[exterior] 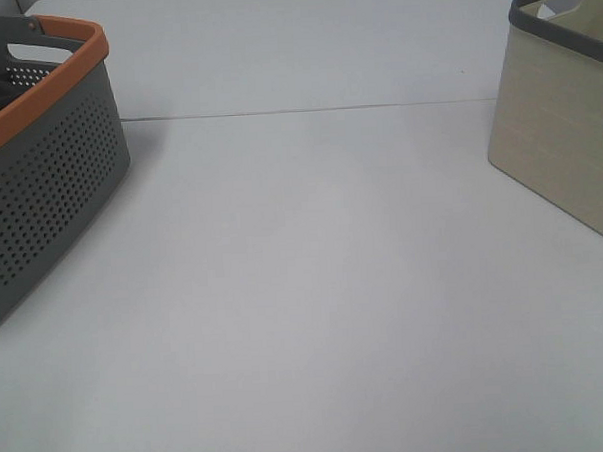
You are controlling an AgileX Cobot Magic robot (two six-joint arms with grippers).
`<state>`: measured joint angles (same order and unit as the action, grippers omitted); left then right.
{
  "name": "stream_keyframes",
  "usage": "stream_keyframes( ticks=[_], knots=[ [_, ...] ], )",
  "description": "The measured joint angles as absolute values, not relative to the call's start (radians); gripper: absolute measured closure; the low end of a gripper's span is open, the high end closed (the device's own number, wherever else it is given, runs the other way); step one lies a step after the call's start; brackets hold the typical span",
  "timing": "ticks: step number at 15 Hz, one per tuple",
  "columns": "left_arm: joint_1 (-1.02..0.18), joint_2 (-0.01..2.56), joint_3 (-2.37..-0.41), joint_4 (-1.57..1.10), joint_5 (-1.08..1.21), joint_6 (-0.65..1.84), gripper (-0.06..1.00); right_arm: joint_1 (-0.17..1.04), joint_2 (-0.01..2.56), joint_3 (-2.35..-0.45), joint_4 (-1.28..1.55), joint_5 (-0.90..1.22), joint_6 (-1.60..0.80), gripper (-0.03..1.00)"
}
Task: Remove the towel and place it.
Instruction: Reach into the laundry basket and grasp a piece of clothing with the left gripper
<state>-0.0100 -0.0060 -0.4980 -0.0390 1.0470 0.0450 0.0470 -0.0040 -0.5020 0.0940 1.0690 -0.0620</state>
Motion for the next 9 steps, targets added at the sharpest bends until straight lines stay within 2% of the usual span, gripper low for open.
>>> stream_keyframes(
  ticks=[9],
  knots=[
    [-0.010, -0.006, -0.498, -0.043, 1.047, 0.045, -0.04, 0.047, -0.004, -0.502, 0.094, 1.069, -0.062, 0.23]
  ],
)
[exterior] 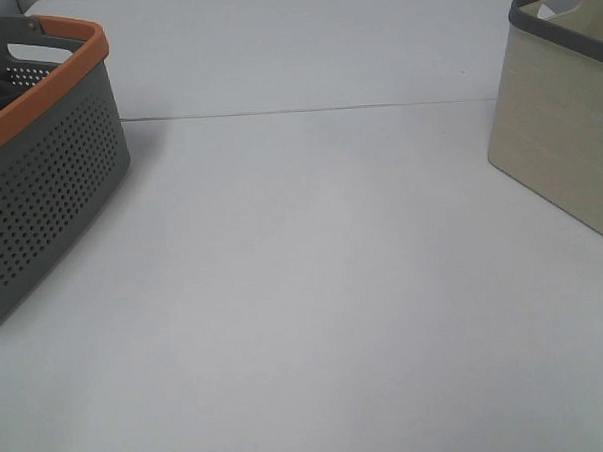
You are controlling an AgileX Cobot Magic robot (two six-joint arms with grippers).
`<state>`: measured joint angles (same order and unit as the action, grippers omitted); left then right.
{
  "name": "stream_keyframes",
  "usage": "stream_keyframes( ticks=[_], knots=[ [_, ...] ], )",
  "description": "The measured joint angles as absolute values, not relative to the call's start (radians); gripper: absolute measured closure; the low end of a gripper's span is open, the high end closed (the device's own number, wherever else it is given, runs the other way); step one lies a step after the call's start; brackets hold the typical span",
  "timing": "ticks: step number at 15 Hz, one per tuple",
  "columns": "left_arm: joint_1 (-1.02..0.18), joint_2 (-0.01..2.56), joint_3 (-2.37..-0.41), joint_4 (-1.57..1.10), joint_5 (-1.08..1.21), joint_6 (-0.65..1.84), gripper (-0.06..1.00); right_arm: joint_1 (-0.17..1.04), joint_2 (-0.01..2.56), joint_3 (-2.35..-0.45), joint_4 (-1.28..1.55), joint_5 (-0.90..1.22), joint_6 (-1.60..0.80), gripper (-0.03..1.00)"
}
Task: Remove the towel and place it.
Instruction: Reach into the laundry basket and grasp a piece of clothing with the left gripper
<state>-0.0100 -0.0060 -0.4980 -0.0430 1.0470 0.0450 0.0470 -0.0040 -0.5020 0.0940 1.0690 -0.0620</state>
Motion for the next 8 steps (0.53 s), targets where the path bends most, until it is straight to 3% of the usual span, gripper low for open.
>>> stream_keyframes(
  ticks=[8],
  knots=[
    [-0.010, -0.006, -0.498, -0.043, 1.047, 0.061, -0.04, 0.047, -0.004, -0.502, 0.094, 1.069, -0.062, 0.23]
  ],
)
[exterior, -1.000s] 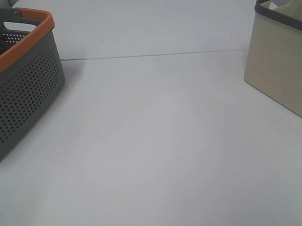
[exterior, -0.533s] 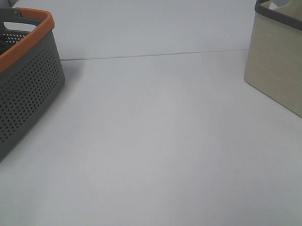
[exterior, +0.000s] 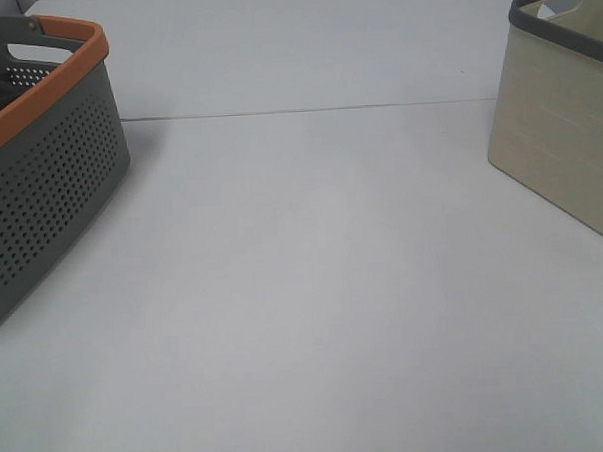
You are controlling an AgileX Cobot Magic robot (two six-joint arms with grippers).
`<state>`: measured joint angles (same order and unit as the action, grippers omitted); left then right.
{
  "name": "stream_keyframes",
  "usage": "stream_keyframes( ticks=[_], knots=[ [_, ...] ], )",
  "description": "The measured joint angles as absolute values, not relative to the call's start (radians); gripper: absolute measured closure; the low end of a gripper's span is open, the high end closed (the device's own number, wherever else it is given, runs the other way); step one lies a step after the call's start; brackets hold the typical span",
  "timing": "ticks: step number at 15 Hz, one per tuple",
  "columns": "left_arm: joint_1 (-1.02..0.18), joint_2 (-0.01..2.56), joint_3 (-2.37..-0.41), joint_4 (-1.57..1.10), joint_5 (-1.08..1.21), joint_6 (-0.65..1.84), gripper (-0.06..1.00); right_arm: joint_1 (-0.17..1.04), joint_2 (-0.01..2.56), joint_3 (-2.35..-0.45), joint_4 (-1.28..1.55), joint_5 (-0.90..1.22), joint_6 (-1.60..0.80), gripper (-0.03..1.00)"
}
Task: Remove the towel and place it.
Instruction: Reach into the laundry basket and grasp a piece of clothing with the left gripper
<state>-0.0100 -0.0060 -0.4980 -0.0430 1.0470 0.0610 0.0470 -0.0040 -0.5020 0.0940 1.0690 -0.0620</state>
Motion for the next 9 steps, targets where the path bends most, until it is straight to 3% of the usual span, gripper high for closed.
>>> stream_keyframes(
  ticks=[2, 9],
  knots=[
    [-0.010, 0.028, -0.525, -0.051, 1.069, 0.095, -0.04, 0.047, -0.004, -0.502, 0.094, 1.069, -0.062, 0.23],
    [-0.010, 0.604, -1.063, -0.140, 1.214, 0.367, -0.04, 0.047, -0.004, -0.502, 0.094, 1.069, -0.062, 0.23]
  ],
)
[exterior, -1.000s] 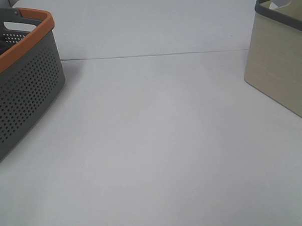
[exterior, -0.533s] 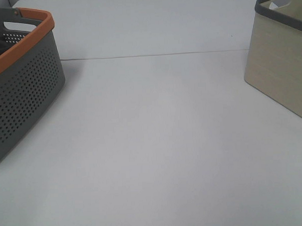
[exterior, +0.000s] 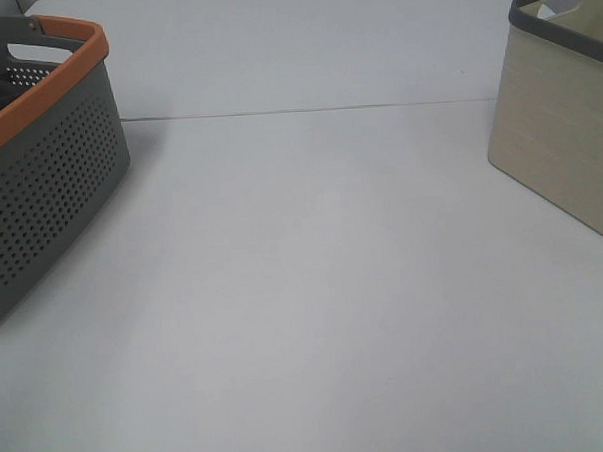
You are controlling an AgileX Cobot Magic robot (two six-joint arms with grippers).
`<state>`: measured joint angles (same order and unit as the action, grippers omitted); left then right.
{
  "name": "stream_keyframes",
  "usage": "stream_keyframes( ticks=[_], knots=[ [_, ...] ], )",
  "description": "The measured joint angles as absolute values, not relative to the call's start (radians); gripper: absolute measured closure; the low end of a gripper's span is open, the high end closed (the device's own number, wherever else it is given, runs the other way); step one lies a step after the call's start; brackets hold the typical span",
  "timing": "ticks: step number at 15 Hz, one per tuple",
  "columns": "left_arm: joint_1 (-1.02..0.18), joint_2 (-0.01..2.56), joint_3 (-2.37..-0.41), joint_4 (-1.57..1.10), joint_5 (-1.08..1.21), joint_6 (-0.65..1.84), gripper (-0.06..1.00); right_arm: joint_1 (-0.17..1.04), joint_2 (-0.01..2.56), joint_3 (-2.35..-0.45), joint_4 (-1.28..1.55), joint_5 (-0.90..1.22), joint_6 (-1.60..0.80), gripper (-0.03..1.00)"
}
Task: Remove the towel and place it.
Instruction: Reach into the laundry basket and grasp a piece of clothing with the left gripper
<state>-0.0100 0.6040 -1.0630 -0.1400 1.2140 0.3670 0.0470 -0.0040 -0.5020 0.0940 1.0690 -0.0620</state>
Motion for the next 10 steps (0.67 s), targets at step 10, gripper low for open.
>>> stream_keyframes(
  ticks=[10],
  knots=[
    [-0.010, 1.373, -1.556, -0.006, 1.214, 0.761, -0.04, 0.047, -0.004, -0.502, 0.094, 1.069, -0.062, 0.23]
  ],
)
